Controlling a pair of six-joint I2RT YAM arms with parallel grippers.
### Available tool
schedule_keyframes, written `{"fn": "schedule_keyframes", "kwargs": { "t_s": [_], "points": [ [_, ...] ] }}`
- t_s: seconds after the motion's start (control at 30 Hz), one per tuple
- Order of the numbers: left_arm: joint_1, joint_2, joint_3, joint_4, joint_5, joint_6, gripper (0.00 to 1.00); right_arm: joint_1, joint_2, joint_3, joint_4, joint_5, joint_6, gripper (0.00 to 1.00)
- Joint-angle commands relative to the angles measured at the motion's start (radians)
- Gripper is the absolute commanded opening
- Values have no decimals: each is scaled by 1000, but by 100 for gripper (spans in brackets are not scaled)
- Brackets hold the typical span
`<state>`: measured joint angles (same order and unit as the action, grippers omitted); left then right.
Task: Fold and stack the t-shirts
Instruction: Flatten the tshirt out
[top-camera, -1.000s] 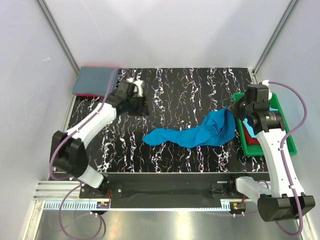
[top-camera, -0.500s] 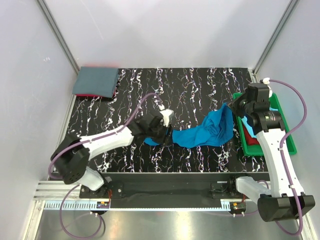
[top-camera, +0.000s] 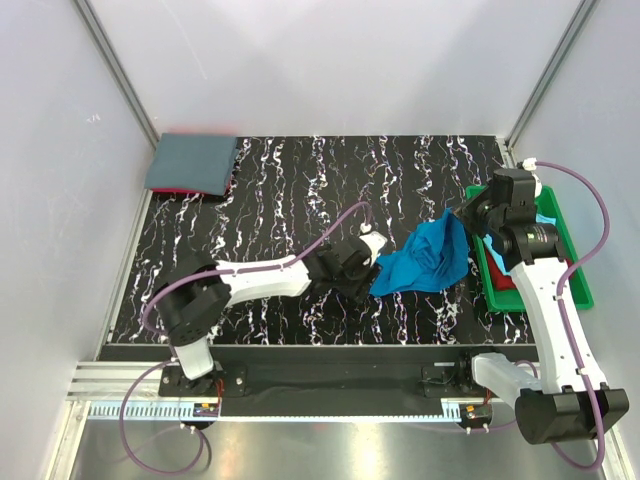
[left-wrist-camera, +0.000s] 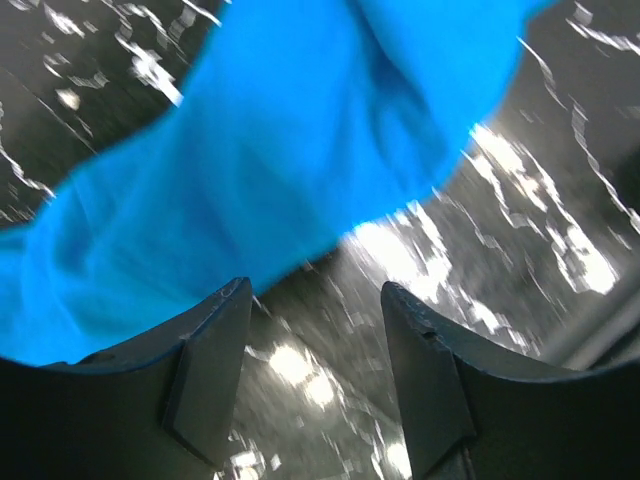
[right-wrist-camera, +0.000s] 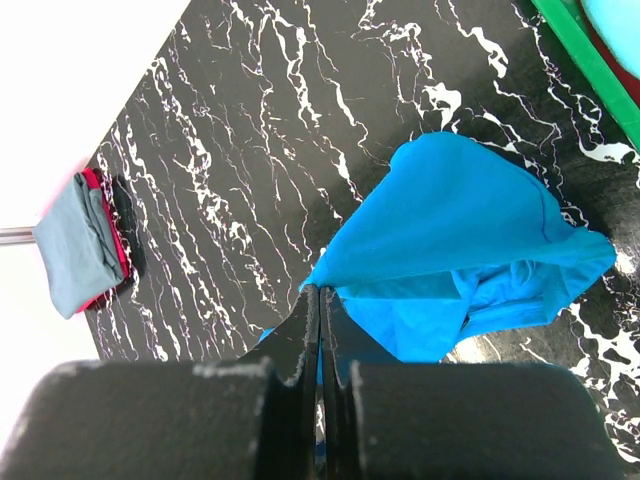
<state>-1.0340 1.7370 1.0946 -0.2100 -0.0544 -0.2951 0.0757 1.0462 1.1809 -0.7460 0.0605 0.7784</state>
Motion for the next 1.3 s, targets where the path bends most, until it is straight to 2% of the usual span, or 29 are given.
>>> {"fn": "schedule_keyframes", "kwargs": {
  "t_s": [0.0, 0.13, 0.23, 0.33, 0.4, 0.67, 0.77, 0.93, 1.07, 1.13, 1.2, 1.27],
  "points": [
    [8, 36, 53, -17, -102, -12, 60, -2, -25, 13, 37, 7, -14, 0],
    [8, 71, 60, -9, -179, -10, 61, -5, -23, 6, 48, 9, -14, 0],
    [9, 97, 88, -15, -203, 14, 54, -4, -17, 0, 53, 7, -10, 0],
    [9, 81, 106, -34, -232, 16, 19, -2, -17, 2, 51, 19, -13, 0],
    [9, 52, 116, -69, -257, 7, 0, -2, -21, 8, 40, 36, -27, 0],
    [11, -249, 113, -193, -268, -33, 0, -5, -28, 121, -41, 165, -73, 0],
    [11, -341, 162, -337, -263, -93, 0, -4, -31, 187, -98, 177, -70, 0],
    [15, -476, 249, -468, -262, -188, 0, -4, -69, 269, -180, 176, -47, 0],
    [147, -446, 271, -537, -153, -176, 0, -4, -84, 290, -191, 177, -24, 0],
    [274, -383, 254, -537, -46, -141, 0, -4, -74, 277, -187, 168, -18, 0],
    [371, -320, 275, -537, 46, -81, 0, -2, -77, 220, -155, 145, -5, 0],
    [425, -210, 330, -536, 48, -49, 0, -4, -81, 142, -127, 111, 8, 0]
  ]
}}
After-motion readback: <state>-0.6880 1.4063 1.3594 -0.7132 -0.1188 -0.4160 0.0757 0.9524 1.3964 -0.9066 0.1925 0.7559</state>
